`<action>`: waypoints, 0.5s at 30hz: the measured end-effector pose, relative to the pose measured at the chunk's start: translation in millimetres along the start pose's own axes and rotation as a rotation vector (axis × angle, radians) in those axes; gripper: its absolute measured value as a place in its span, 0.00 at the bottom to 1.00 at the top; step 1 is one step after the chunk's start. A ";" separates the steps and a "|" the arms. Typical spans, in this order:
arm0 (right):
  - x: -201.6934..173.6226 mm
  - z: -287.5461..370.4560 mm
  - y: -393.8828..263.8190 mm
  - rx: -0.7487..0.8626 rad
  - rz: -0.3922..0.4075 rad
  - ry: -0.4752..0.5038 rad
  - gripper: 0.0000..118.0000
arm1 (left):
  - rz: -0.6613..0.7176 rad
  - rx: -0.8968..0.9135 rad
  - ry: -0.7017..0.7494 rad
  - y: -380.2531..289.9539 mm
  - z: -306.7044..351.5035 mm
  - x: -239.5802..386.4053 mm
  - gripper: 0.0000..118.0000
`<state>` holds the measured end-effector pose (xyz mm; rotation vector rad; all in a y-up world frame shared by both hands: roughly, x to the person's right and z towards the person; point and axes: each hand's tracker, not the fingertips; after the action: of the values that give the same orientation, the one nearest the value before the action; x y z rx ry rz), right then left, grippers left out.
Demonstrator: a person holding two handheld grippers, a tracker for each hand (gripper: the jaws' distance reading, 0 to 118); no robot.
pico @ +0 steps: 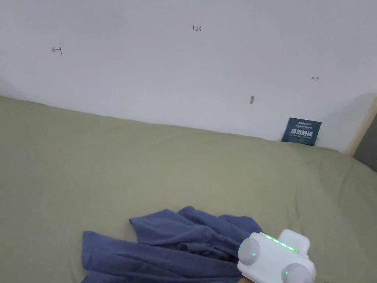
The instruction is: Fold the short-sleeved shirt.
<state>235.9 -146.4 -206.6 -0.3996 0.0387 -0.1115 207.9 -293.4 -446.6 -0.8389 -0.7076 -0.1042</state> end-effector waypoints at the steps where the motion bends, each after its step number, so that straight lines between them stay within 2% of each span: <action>1: 2.6 0.7 0.0 0.001 -0.002 -0.005 0.03 | -0.006 0.035 0.021 -2.0 7.5 -3.5 0.04; 2: 4.4 0.5 0.5 0.000 0.000 -0.014 0.03 | 0.003 0.074 0.056 -1.0 20.8 -7.7 0.10; 3: 5.3 0.0 0.5 -0.006 0.007 -0.029 0.03 | 0.013 0.104 0.090 0.8 37.6 -14.1 0.26; 4: 5.9 0.3 0.7 -0.009 0.019 -0.044 0.03 | 0.026 0.127 0.113 1.1 58.4 -23.6 0.65; 5: 7.0 1.2 0.7 -0.008 0.030 -0.055 0.03 | 0.045 0.158 0.118 0.2 78.9 -38.1 0.88; 6: 9.1 3.2 0.3 -0.003 0.037 -0.057 0.03 | 0.065 0.192 0.130 -6.5 106.0 -51.4 0.98; 9: 11.5 4.6 1.0 0.002 0.044 -0.064 0.03 | 0.132 0.311 0.206 -35.6 188.4 -94.1 1.00; 12: 10.5 4.5 1.5 0.005 0.059 -0.048 0.03 | 0.280 0.268 0.319 -77.8 254.7 -135.0 1.00; 15: 8.7 3.8 -1.0 0.019 0.072 -0.017 0.03 | 0.320 0.302 0.435 -126.8 317.2 -155.4 0.98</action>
<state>244.7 -146.9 -202.9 -0.3799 0.0352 -0.0371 -125.4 -181.9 -315.1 -0.6012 -0.1672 0.1050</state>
